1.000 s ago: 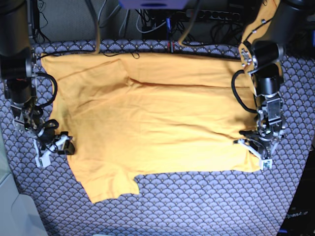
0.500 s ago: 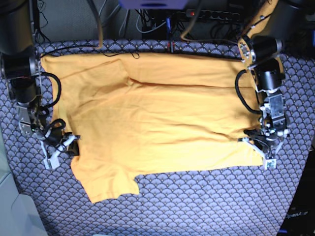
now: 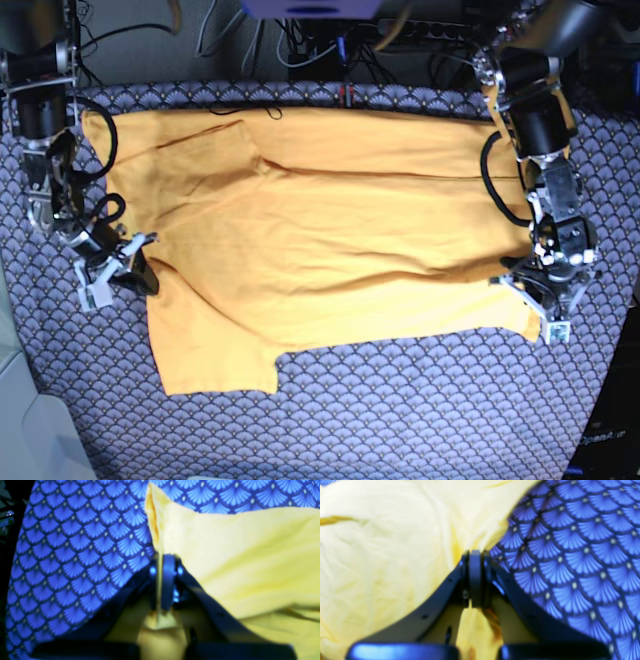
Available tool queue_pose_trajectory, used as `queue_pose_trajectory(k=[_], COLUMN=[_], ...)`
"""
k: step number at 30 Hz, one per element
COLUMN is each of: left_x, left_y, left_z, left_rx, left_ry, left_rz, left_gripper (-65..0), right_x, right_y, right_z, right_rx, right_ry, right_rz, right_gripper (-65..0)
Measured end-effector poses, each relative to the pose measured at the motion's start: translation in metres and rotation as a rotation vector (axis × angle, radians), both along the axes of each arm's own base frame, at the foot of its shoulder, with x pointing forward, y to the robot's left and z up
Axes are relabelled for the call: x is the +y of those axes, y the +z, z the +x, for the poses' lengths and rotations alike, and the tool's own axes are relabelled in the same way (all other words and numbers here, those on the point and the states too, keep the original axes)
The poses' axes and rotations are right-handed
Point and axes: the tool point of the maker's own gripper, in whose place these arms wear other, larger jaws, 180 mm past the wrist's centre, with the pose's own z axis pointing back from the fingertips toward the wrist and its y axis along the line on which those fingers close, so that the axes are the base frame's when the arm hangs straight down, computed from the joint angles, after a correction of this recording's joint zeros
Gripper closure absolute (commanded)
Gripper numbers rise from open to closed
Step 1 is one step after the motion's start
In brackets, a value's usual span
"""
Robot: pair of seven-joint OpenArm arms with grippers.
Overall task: Fold the T-shirt properly
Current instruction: 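Fold the held edges over the shirt toward the robot with both grippers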
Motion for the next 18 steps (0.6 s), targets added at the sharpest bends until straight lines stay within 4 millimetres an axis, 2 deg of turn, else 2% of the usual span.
queue_pose_trajectory(k=[4, 8, 14, 18], left_x=[0.002, 0.005, -0.004, -0.003], left_y=[0.006, 0.016, 0.025, 0.036], left_z=[-0.009, -0.016, -0.029, -0.037], left_rx=[-0.011, -0.007, 0.035, 0.026], left_ry=[-0.003, 0.007, -0.088, -0.096], left_rz=[0.028, 0.046, 0.084, 0.118], left_gripper=[0.0, 0.0, 0.0, 0.0], right_x=[-0.010, -0.019, -0.017, -0.004], right_y=[0.011, 0.013, 0.016, 0.028], right_z=[-0.013, -0.026, -0.058, -0.074], right_rx=[-0.041, -0.028, -0.035, -0.072], right_ry=[-0.021, -0.030, -0.018, 0.021], right_rz=[-0.005, -0.028, -0.052, -0.048], right_gripper=[0.0, 0.0, 0.0, 0.0])
